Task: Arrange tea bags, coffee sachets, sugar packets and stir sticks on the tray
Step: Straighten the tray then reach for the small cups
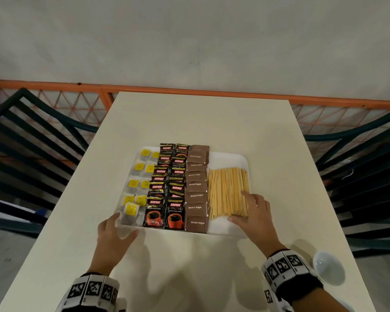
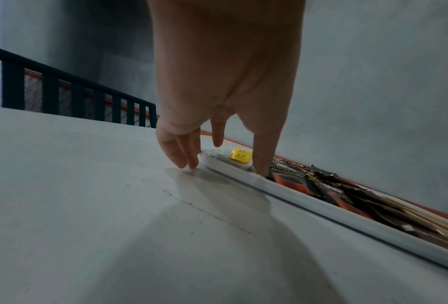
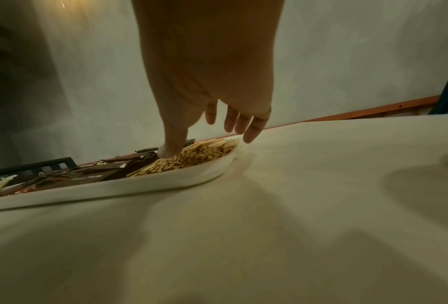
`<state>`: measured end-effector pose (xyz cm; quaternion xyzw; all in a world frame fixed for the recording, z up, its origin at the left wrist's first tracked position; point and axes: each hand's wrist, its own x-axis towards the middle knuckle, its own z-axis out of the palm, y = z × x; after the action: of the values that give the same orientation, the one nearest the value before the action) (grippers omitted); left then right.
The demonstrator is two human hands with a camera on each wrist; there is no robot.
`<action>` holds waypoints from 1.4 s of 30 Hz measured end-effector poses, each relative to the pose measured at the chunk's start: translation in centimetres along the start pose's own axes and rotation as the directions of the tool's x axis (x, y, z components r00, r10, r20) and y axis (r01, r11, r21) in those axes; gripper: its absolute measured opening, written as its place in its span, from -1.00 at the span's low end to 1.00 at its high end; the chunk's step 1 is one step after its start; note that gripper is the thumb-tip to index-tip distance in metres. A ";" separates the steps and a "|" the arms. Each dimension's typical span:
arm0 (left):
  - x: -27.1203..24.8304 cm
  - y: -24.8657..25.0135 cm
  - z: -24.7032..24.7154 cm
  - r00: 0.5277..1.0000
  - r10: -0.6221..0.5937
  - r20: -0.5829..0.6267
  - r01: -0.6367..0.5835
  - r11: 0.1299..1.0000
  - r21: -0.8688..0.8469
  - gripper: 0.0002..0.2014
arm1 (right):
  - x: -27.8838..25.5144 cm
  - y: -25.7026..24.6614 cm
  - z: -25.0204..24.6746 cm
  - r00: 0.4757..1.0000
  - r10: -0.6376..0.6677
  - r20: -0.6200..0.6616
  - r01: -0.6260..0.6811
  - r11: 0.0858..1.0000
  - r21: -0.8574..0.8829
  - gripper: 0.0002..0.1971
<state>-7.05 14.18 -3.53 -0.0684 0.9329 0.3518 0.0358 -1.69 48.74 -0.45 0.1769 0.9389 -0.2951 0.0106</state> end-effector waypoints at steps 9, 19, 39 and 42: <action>1.4 -0.3 -0.7 0.999 -0.005 0.044 0.002 0.998 0.061 -0.38 | -2.0 0.8 -0.3 0.967 0.244 0.072 -0.251 0.961 0.115 -0.21; 5.1 -0.1 -3.0 0.988 -0.037 0.152 0.033 0.999 0.032 -0.45 | -1.3 -0.1 0.7 0.933 0.247 0.263 -0.266 0.963 0.039 0.07; 17.9 2.2 -4.8 0.964 -0.030 0.263 0.078 0.982 -0.173 -0.40 | 11.5 -5.9 3.1 0.993 0.086 0.086 -0.098 0.985 0.143 -0.11; 19.9 2.5 -4.7 0.959 -0.027 0.281 0.077 0.983 -0.169 -0.41 | 13.5 -6.0 3.5 0.993 0.078 0.087 -0.091 0.983 0.162 -0.14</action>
<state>-27.20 10.89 -0.59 -0.0461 0.8813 0.4388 0.1692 -16.67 46.60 -1.73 0.2049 0.9016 -0.3782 0.0462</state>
